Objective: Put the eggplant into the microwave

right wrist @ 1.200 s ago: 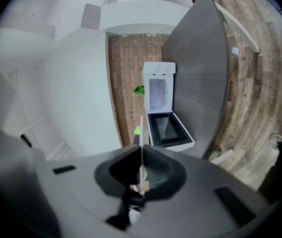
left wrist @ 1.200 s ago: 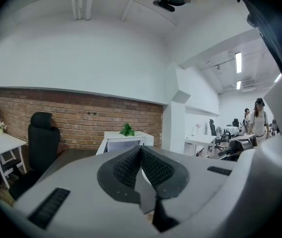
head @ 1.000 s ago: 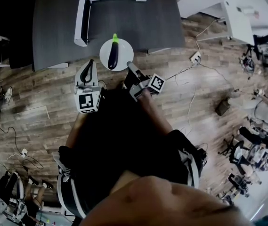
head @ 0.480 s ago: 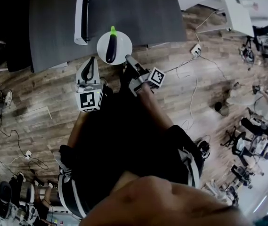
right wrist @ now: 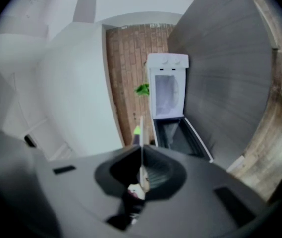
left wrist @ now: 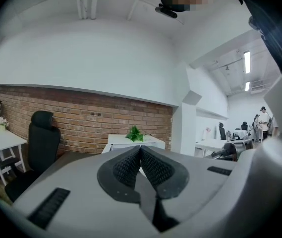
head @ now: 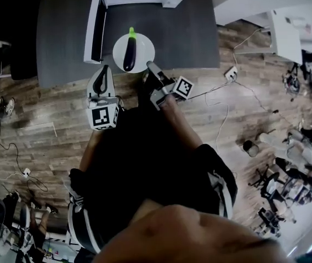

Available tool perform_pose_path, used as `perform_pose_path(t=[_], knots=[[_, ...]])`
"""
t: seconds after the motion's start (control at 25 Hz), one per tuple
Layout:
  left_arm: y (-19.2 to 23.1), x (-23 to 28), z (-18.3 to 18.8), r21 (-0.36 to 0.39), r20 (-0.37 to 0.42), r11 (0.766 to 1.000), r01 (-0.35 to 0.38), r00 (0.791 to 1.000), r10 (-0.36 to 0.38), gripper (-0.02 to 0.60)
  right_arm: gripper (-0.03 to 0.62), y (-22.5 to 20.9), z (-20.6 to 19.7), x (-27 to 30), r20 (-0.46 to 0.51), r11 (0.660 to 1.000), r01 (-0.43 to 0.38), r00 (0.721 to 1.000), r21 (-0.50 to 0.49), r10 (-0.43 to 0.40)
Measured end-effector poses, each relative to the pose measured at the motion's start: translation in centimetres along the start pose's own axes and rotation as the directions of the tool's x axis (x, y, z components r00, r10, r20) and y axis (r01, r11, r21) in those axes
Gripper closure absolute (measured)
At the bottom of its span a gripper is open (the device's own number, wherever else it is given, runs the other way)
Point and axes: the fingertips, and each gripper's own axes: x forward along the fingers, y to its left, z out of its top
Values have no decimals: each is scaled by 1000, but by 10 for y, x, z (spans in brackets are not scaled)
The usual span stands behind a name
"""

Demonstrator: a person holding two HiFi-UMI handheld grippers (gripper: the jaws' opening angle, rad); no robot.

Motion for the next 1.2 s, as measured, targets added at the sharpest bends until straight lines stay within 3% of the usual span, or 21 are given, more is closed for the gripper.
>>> perform_pose_path(t=[0.72,1.2], knots=[[-47,119,17,-29,12,979,-203,979,203,545,557,-13,142,49,-202,999,43,978,-13,-44],[-44,140,23,-8,11,978,-208,978,208,545,557,-43,171,60,-175,999,40,984,-5,-41]])
